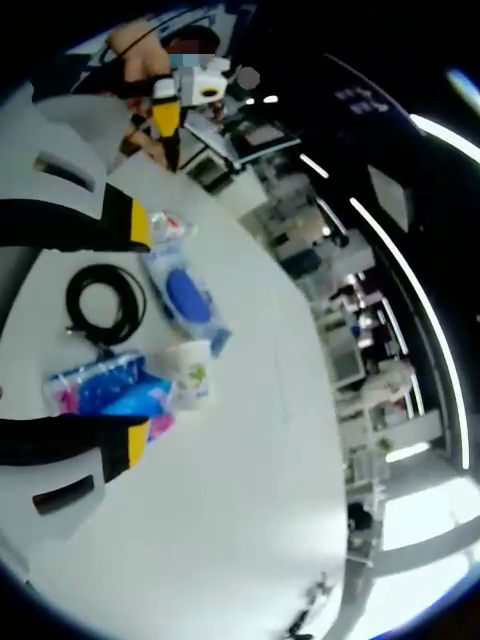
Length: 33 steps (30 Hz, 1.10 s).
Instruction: Arrange the tabletop items into an orderly group along one side of the table until the central work area is clear of visible clutter.
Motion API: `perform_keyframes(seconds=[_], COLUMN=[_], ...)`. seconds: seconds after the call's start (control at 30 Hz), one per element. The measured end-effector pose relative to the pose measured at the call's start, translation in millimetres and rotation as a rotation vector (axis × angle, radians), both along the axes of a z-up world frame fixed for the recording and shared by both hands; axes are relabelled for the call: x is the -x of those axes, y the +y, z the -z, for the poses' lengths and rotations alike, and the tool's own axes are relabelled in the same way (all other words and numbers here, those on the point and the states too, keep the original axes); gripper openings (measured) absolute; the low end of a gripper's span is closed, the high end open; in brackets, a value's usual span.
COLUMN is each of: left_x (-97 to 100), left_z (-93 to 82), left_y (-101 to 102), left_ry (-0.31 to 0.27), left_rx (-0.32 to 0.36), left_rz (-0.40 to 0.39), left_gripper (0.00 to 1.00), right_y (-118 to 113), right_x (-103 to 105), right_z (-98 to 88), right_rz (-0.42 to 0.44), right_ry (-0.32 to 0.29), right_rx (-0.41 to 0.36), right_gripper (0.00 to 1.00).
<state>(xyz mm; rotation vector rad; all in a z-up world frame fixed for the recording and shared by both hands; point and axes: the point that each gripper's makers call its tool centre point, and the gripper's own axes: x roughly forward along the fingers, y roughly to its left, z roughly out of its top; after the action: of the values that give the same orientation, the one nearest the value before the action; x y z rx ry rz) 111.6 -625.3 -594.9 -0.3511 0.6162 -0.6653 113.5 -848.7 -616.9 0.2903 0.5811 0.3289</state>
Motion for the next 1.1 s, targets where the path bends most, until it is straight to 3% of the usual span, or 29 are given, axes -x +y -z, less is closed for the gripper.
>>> perform_keyframes(seconds=[1.1], left_x=[3.0], left_z=[1.4], left_y=[0.7], left_ry=[0.012], left_rx=[0.014], left_rz=[-0.009], left_gripper=[0.76], right_y=[-8.2], right_x=[5.4], right_z=[2.4], right_rz=[0.028], right_ry=[0.001], right_rx=[0.002], right_gripper=[0.61])
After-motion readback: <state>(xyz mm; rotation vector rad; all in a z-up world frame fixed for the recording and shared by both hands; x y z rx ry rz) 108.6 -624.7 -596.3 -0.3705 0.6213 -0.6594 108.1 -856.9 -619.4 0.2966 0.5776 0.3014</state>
